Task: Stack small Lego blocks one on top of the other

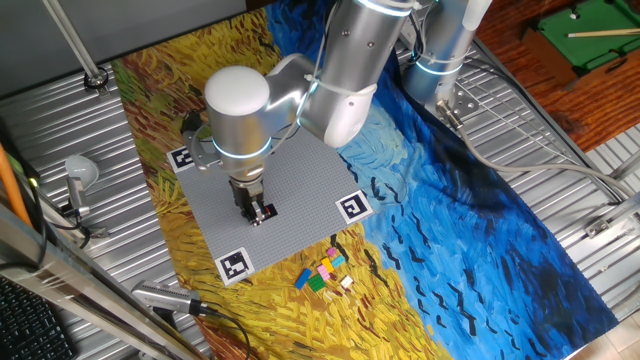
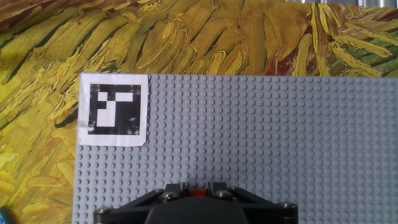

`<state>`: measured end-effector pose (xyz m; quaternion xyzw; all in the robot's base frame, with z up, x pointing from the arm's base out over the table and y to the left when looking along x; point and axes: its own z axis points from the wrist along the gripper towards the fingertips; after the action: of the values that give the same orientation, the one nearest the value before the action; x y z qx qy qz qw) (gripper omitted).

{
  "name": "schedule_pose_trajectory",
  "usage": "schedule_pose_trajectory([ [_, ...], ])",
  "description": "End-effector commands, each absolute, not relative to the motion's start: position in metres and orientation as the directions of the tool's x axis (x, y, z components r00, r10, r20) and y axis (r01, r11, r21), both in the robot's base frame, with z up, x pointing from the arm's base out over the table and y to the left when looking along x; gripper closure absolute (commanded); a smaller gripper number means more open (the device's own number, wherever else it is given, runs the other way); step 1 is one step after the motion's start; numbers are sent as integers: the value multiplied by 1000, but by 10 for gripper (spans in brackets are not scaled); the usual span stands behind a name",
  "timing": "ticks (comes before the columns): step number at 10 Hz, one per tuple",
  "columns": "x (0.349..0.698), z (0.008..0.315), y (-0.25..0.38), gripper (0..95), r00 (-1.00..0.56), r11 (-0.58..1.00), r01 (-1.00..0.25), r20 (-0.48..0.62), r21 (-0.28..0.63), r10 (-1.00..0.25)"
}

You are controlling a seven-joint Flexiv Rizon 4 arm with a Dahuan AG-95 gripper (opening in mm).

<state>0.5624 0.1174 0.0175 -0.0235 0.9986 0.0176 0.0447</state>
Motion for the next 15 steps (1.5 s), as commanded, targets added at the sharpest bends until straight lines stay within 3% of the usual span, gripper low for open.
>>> schedule_pose_trajectory([
  [1,564,21,118,760,-994,998,-62,-90,26,-59],
  [5,568,37,118,760,-990,993,-121,-80,3,-120],
  [6,567,42,118,950,-988,990,-138,-67,2,-138],
  [15,557,39,127,950,-981,982,-186,-56,27,-184],
])
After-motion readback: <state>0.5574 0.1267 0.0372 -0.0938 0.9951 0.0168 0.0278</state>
